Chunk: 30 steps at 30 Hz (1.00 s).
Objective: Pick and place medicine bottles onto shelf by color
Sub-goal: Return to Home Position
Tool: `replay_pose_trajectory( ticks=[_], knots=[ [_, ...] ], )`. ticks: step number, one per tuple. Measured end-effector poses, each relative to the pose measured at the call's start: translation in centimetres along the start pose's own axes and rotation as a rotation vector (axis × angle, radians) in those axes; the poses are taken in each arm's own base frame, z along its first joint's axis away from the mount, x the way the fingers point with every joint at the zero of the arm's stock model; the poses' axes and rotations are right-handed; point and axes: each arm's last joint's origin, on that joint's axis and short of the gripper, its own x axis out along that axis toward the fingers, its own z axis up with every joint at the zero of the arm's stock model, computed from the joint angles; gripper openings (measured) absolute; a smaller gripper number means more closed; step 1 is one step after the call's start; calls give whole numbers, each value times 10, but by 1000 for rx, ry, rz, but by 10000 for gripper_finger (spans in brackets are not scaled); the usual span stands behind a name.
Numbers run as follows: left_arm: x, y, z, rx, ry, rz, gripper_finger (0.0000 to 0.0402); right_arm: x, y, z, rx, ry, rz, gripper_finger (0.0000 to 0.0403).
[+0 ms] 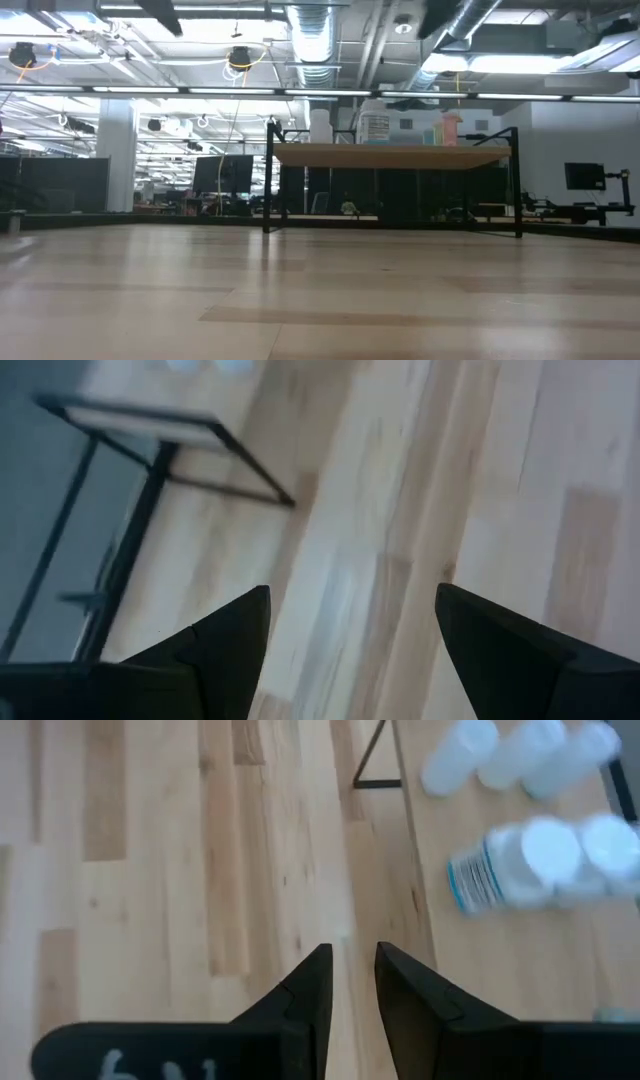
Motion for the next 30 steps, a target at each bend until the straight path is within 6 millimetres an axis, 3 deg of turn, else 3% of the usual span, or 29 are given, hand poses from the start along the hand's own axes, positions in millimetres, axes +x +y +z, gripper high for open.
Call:
replay_pose_trajectory(
  ticks=[5,12,17,21,30],
  knots=[
    [-17,4,-25,-32,-205,-5,272,-38,8,-50,92,-64,31,101],
    [12,4,-72,-126,-466,-8,272,-66,22,-129,190,-288,146,101],
    [43,-4,-89,-185,-691,-41,272,-66,27,-167,237,-508,265,101],
    [65,-11,-100,-95,-813,-85,272,-60,28,-189,259,-649,333,101],
    [92,-5,-125,-107,-948,-164,272,-34,30,-220,256,-721,357,101]
  ],
)
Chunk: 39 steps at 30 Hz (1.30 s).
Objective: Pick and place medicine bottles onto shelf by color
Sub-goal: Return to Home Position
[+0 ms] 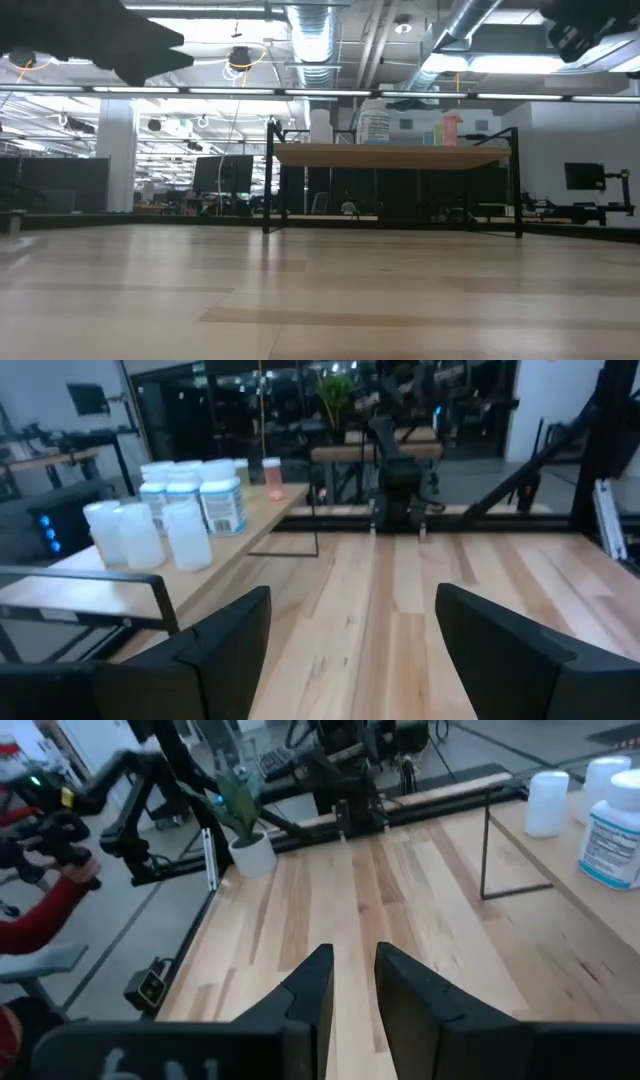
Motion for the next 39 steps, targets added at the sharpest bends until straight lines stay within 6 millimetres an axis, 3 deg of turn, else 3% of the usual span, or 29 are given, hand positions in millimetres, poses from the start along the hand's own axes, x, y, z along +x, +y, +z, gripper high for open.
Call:
replay_pose_trajectory(
  ticks=[8,16,28,39],
  knots=[
    [-7,11,-18,-32,-41,24,272,3,-2,-7,-29,-52,13,101],
    [-15,16,-36,-36,-57,45,272,28,-7,-31,-97,-102,2,101],
    [-25,20,-42,-84,-106,21,272,48,-13,-63,-186,-118,26,101],
    [-28,22,-47,-122,-71,40,272,49,-14,-67,-270,-151,27,101]
  ],
)
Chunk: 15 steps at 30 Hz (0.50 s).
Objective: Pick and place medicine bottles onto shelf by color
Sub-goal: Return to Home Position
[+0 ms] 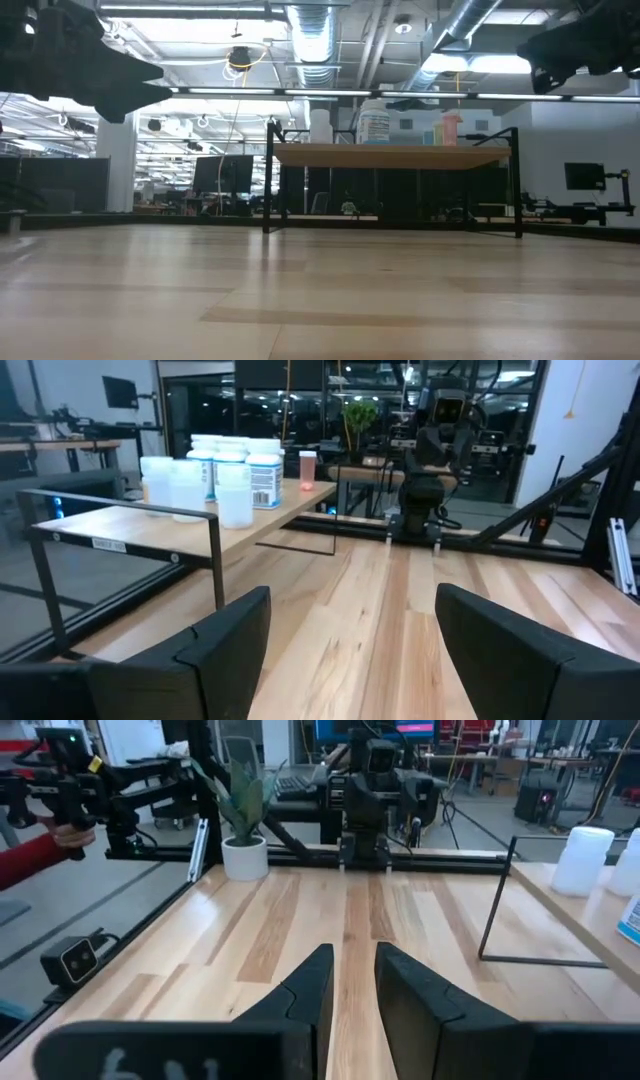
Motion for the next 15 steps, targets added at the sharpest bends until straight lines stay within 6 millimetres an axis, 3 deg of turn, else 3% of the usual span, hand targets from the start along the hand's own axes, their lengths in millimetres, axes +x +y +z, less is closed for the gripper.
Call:
replay_pose_trajectory(
  ticks=[4,9,15],
  knots=[
    [0,0,0,3,0,0,272,2,0,-6,3,-2,0,101],
    [0,0,0,-5,0,-1,272,8,1,-28,6,-15,-2,101],
    [0,0,0,-16,0,-1,272,5,-5,-32,1,2,-64,101]
  ],
)
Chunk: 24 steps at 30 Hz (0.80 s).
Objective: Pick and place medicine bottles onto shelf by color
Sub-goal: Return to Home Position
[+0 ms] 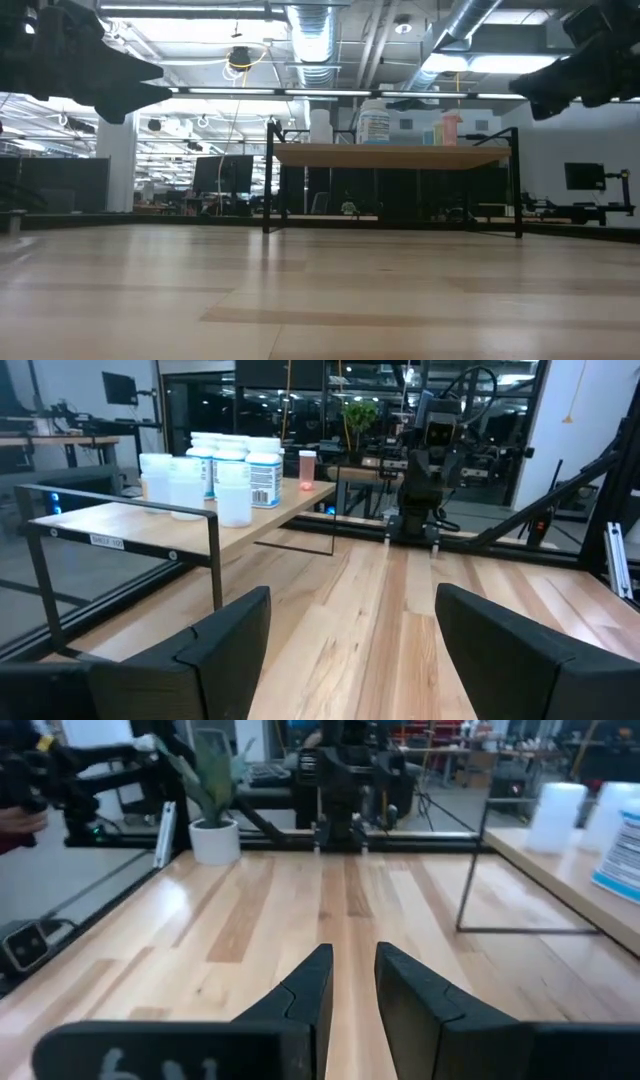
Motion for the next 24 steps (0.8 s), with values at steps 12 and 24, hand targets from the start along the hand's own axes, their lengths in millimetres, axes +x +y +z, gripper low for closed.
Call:
replay_pose_trajectory(
  ticks=[12,24],
  knots=[
    [0,0,0,-3,0,-2,272,-1,-7,-16,35,7,-65,101],
    [0,0,0,-10,1,2,272,-2,-11,-21,-51,-27,-93,101]
  ],
)
